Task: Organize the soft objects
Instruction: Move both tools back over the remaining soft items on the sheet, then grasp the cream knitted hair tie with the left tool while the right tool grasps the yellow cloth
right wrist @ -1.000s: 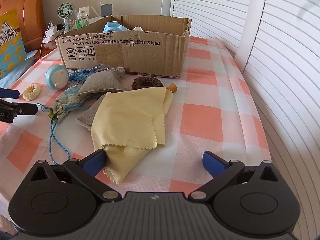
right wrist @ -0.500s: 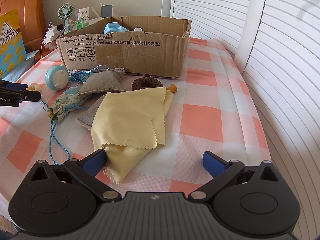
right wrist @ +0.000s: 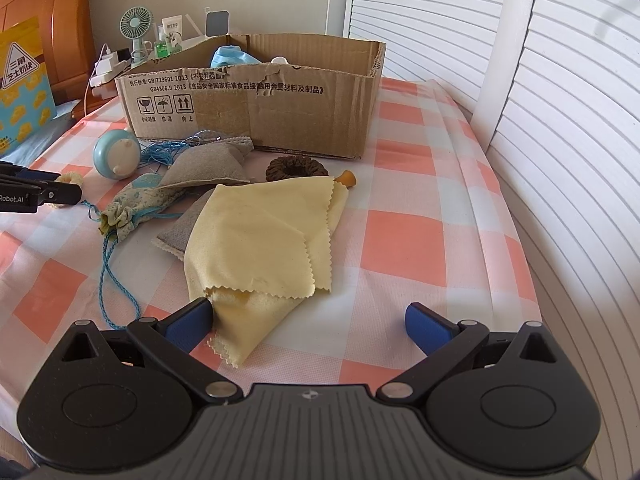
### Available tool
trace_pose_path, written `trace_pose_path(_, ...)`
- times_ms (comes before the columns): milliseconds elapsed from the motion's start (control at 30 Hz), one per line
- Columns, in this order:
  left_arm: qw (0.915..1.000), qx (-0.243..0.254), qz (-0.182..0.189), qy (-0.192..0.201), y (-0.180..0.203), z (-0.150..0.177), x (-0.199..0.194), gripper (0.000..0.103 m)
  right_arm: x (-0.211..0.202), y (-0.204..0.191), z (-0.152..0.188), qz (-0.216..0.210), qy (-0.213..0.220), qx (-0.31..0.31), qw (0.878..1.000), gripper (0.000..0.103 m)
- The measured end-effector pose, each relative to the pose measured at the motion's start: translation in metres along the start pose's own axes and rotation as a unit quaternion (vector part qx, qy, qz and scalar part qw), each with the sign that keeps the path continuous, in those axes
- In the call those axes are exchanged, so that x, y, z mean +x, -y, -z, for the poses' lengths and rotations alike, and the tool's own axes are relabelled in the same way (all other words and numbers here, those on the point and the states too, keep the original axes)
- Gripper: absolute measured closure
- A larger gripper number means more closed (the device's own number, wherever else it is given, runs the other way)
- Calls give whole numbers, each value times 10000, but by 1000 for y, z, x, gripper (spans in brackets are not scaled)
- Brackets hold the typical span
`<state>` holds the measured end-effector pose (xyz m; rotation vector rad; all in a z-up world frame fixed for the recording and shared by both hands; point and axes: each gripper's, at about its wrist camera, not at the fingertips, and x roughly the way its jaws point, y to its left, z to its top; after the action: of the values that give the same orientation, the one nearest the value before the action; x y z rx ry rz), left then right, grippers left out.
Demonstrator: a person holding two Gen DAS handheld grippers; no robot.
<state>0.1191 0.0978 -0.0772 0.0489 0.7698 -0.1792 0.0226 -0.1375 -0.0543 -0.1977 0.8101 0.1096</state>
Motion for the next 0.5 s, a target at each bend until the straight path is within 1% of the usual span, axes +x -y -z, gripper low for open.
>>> trace_pose_path(167,10000,-14,3,-10,2,1,-2,61,1,-4,-6,-108,-108,-168,9997,0)
trace_pose_path(267,10000,-14,5,-8,2,1,-2,61,-2,-8,-11,-423,-20,-228,9988,0)
trace_pose_path(333,10000,-28,12,-3,2,1,-2,61,-5,-11,-16,-536,85,-220,9983,0)
trace_pose_path(500,10000,-33,23,2,2,1,-2,61,-2,-19,-31,-292,276,-266,9988,0)
